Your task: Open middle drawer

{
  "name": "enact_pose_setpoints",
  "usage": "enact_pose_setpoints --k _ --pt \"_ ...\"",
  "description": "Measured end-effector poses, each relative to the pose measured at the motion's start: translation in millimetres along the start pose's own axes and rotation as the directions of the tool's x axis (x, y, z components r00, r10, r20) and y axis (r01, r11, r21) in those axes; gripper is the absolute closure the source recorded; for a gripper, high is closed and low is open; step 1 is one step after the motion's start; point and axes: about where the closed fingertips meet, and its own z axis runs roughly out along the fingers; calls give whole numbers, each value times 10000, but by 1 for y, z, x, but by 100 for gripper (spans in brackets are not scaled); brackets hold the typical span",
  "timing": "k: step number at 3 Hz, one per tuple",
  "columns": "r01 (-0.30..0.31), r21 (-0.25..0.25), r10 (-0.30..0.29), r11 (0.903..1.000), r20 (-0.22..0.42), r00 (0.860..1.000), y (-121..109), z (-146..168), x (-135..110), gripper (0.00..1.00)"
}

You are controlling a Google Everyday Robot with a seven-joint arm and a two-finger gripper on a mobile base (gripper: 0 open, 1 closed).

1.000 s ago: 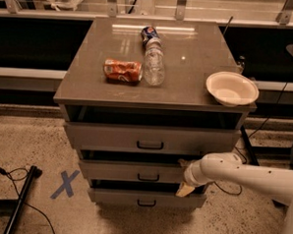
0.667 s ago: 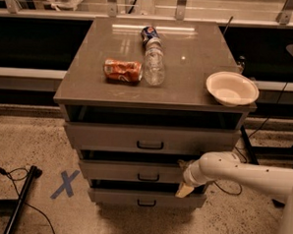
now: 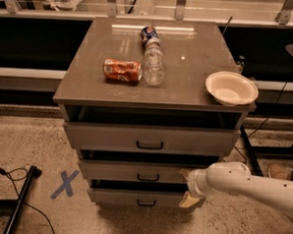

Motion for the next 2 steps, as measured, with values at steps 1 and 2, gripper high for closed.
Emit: enact_pose_setpoints --k 1,2 --pt "40 -227 -40 9997 -10 10000 24 -8 1 32" --pt "-38 -139 38 9999 17 10000 36 -19 -1 14"
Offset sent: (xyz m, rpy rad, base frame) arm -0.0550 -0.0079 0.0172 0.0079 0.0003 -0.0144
